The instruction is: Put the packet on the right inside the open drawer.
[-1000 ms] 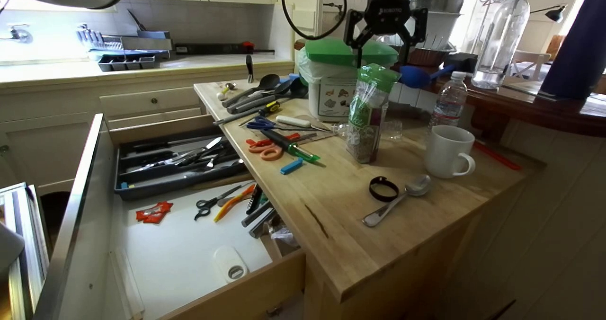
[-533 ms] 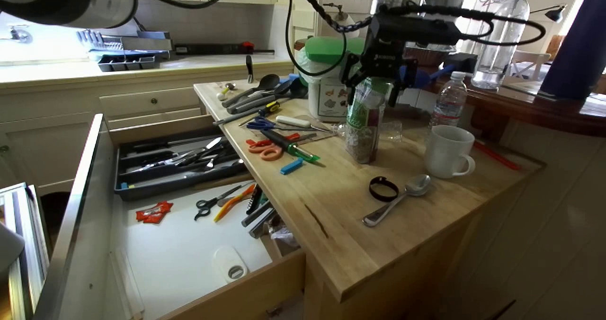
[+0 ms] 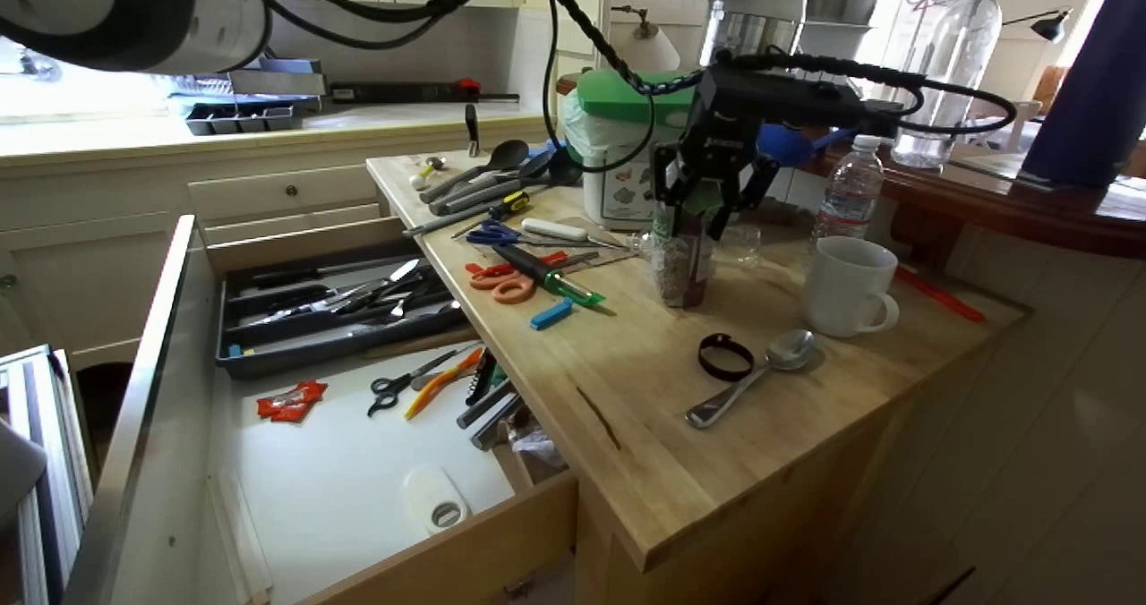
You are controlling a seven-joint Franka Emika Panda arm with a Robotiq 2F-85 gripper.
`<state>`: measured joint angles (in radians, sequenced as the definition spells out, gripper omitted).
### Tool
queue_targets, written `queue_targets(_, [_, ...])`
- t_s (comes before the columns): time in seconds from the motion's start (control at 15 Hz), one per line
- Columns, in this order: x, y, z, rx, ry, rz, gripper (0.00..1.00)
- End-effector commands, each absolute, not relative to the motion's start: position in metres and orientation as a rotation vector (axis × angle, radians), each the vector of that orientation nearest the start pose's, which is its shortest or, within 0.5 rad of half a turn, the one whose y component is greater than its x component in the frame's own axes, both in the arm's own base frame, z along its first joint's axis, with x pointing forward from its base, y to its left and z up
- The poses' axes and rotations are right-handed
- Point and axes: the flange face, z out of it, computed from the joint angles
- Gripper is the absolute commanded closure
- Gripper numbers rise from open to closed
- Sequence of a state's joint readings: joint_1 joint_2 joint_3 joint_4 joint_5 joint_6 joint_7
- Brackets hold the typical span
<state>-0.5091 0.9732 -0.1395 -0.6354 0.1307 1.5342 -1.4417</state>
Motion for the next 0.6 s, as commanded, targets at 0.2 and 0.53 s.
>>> queue_targets(0.2, [0.670, -0.390, 0.442, -2.884, -1.334, 0.018, 0.70])
queue_targets(0.53, [0.672, -0.367, 0.481, -2.964, -1.306, 0.049, 0.32])
